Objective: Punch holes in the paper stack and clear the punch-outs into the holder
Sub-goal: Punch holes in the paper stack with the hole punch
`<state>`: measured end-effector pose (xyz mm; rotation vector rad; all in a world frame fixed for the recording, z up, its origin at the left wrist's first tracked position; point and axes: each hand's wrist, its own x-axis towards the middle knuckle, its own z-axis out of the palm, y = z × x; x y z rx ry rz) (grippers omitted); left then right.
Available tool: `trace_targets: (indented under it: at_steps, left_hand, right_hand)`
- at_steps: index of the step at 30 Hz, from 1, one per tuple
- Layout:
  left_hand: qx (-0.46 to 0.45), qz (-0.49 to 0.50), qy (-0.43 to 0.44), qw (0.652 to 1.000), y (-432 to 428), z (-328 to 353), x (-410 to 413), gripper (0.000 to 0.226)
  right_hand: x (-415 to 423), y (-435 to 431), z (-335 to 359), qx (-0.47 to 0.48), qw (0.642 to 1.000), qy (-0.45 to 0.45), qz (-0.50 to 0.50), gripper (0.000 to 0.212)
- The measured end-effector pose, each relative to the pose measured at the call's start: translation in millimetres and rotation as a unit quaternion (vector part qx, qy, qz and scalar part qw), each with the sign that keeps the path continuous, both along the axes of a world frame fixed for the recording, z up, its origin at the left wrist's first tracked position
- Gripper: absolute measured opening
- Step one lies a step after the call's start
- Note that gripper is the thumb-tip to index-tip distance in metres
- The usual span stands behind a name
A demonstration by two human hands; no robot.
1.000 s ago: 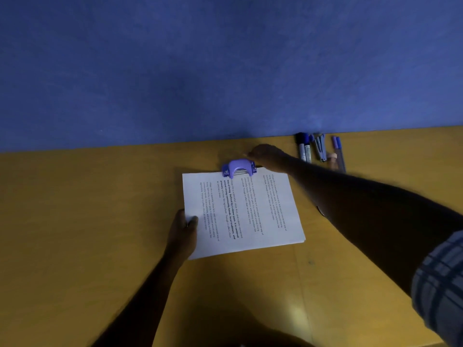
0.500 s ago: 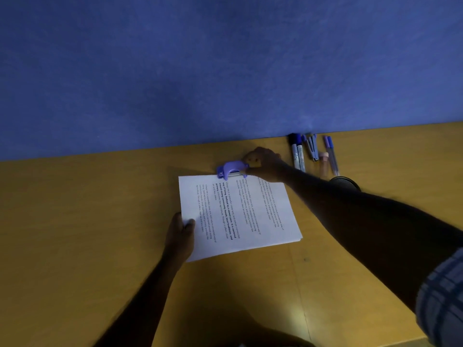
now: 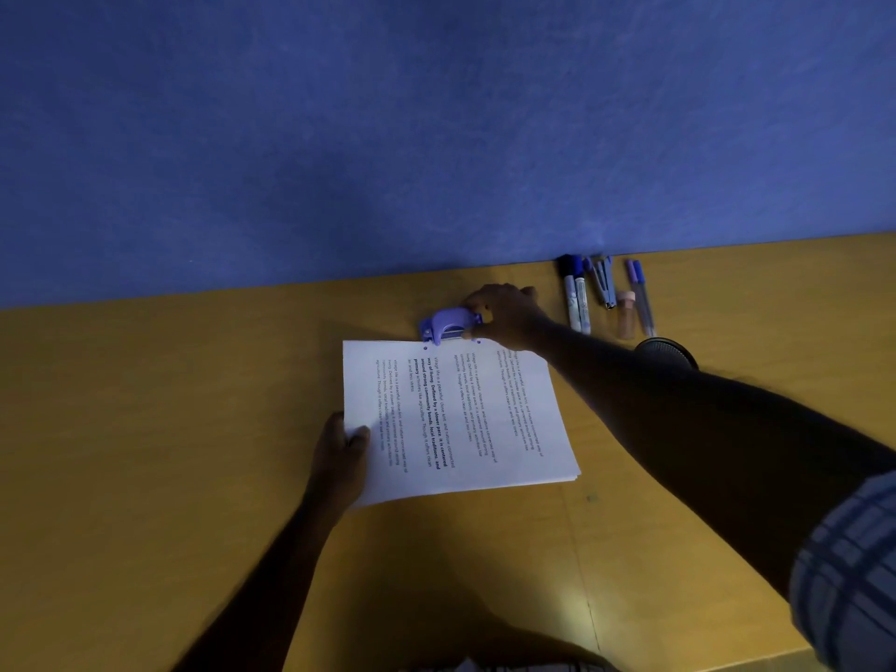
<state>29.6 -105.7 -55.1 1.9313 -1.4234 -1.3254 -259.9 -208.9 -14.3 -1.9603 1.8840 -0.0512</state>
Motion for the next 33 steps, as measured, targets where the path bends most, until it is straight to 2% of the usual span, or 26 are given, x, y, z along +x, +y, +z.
trace_targets:
  at_steps: [3, 7, 13, 17, 18, 20, 23, 25, 27, 28, 30, 33]
  left_hand:
    - [0.001, 0.003, 0.006, 1.000, 5.1, -0.4, 1.9, 0.026]
    - [0.010, 0.009, 0.010, 1.000, 15.2, 1.9, 4.9, 0.024]
    - [0.013, 0.013, 0.010, 1.000, 31.5, 1.6, 13.6, 0.020]
    - [0.017, 0.021, 0.019, 0.999, 43.8, 6.1, 14.2, 0.020]
    - [0.019, 0.025, 0.030, 0.999, 46.8, 8.0, 13.3, 0.020]
    - [0.021, 0.037, 0.054, 0.998, 52.5, 7.7, 12.5, 0.023]
    - [0.023, 0.038, 0.071, 0.996, 61.9, 6.0, 12.7, 0.028]
    - [0.020, 0.036, 0.080, 0.996, 66.7, 1.2, 14.0, 0.030]
    - [0.019, 0.039, 0.092, 0.995, 70.8, -2.0, 13.1, 0.031]
    - [0.021, 0.041, 0.095, 0.994, 72.6, -2.2, 11.7, 0.032]
    - [0.023, 0.046, 0.098, 0.994, 76.5, 0.9, 7.2, 0.032]
    - [0.025, 0.061, 0.096, 0.993, 82.7, 3.8, 1.9, 0.029]
  right_hand:
    - [-3.6, 4.1, 0.4, 0.001, 0.999, -0.036, -0.026, 0.032]
    - [-12.2, 20.6, -2.1, -0.046, 0.982, -0.132, -0.128, 0.025]
    - [-0.2, 90.9, -2.9, -0.146, 0.963, -0.180, -0.135, 0.021]
    - [22.8, 148.2, -0.3, -0.103, 0.939, -0.242, -0.220, 0.009]
    - [29.7, 164.1, 2.6, -0.076, 0.922, -0.278, -0.259, 0.008]
    - [44.1, 199.6, 9.8, -0.021, 0.885, -0.345, -0.312, 0.022]
    - [65.4, 254.4, 9.9, 0.062, 0.859, -0.409, -0.303, 0.041]
    - [77.2, 279.9, 2.7, 0.132, 0.827, -0.440, -0.324, 0.044]
    - [83.8, 292.4, -2.3, 0.186, 0.787, -0.462, -0.364, 0.038]
    - [84.9, 294.3, -2.2, 0.205, 0.758, -0.480, -0.390, 0.031]
    - [83.9, 293.8, -2.4, 0.215, 0.688, -0.531, -0.445, 0.037]
    - [85.0, 290.7, -5.3, 0.190, 0.560, -0.639, -0.492, 0.032]
